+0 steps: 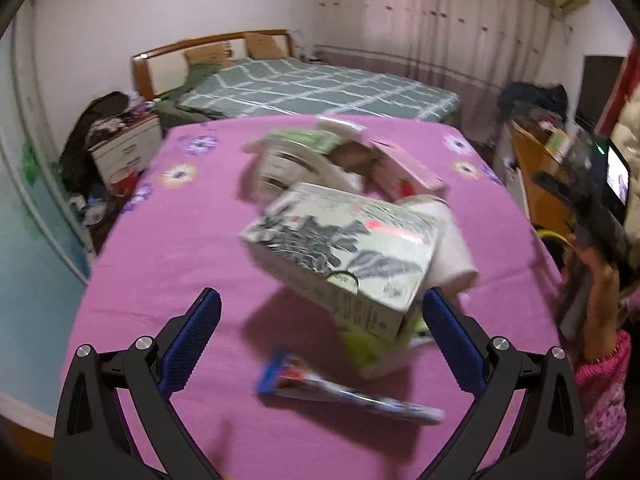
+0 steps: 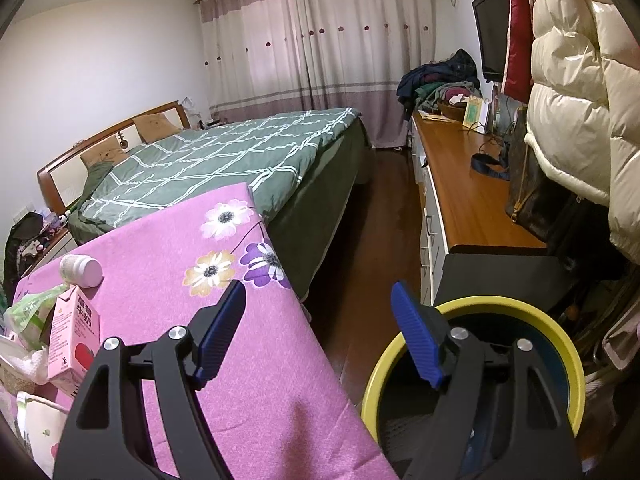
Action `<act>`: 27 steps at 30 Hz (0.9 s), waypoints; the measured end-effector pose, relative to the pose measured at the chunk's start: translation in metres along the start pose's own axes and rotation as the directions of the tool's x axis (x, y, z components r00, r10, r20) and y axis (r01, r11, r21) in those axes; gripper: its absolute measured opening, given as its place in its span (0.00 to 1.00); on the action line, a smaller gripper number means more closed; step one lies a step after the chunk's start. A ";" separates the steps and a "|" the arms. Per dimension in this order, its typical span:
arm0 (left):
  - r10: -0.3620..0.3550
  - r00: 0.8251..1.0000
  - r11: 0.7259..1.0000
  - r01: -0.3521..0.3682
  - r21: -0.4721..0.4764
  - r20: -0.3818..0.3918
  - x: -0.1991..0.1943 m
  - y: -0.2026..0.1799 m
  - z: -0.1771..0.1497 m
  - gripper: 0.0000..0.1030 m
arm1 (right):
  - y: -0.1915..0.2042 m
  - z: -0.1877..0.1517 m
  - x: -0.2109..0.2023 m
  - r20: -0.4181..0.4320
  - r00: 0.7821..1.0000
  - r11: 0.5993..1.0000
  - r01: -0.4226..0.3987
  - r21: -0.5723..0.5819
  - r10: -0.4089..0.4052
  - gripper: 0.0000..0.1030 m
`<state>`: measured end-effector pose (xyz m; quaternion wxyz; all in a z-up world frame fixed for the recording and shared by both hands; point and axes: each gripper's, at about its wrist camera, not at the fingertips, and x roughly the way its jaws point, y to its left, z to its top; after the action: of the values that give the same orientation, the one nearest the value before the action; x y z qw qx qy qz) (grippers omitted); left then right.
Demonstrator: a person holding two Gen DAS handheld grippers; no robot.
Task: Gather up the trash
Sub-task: 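Reach the left tool to the printed green-and-white carton and grasp it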
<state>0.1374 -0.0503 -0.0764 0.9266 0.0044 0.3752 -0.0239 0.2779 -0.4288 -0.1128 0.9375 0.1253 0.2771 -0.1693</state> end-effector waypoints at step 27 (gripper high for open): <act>0.018 0.977 0.998 -0.032 -0.062 -0.213 0.063 0.033 0.016 0.96 | 0.000 -0.002 0.003 -0.015 1.000 1.000 0.004 0.001 -0.004 0.73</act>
<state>0.1957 -0.0202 -0.1090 0.8810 -0.0184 0.4727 0.0005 0.2796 -0.4290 -0.1164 0.9350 0.1265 0.2844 -0.1701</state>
